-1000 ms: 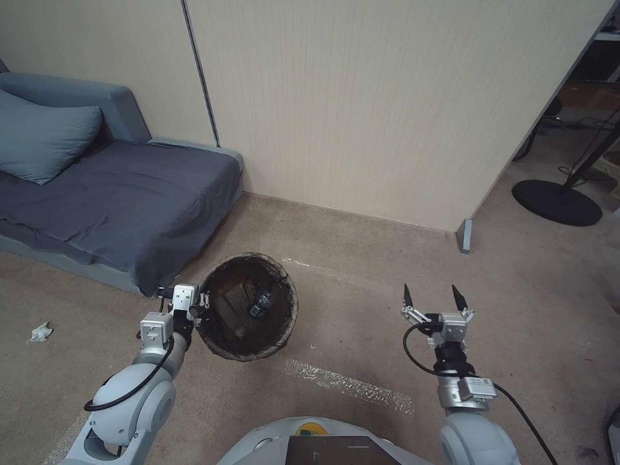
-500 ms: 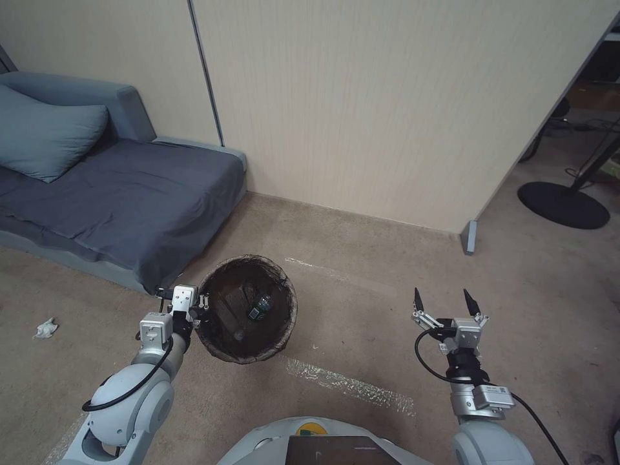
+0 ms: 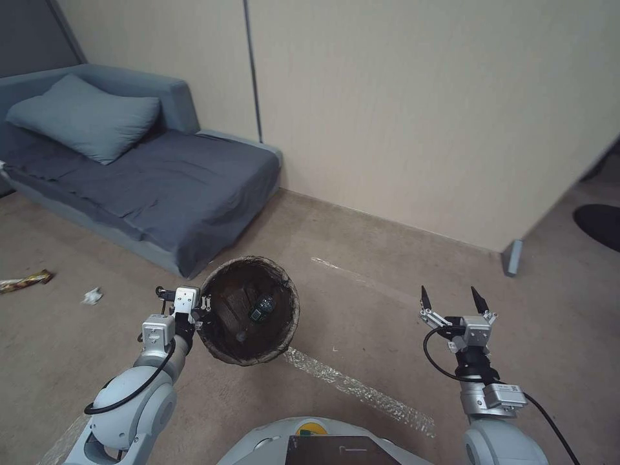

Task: Pick up the trash bin, then pick up the garbage from the floor and place it into the trash bin.

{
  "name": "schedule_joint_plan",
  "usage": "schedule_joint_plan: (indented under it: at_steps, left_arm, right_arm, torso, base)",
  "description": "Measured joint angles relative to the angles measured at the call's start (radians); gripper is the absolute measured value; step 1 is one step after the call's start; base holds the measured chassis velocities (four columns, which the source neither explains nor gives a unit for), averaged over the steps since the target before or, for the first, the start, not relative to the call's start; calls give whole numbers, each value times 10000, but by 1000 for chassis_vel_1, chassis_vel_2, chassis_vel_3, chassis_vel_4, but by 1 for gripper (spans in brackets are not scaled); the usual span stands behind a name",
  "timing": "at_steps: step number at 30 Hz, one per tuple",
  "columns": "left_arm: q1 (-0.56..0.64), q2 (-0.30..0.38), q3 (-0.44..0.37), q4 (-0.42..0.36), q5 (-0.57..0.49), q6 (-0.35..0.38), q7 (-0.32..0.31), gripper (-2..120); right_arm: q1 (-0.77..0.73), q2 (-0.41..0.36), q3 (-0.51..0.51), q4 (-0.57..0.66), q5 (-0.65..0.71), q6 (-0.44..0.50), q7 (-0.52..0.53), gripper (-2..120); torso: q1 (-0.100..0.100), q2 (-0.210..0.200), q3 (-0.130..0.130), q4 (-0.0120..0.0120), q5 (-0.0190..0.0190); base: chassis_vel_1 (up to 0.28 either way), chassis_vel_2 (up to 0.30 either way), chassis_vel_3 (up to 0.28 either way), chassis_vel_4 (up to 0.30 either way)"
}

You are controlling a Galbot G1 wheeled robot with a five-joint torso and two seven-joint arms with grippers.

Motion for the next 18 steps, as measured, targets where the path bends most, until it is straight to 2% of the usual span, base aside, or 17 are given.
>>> schedule_joint_plan:
  at_steps: [18]
  left_arm:
    - [72, -155, 45, -33, 144, -27, -22, 3]
  right_arm:
    - [44, -204, -79, -129, 107, -10, 45, 100]
  torso:
    - [0, 0, 0, -5, 0]
  base:
    - [85, 90, 95, 85]
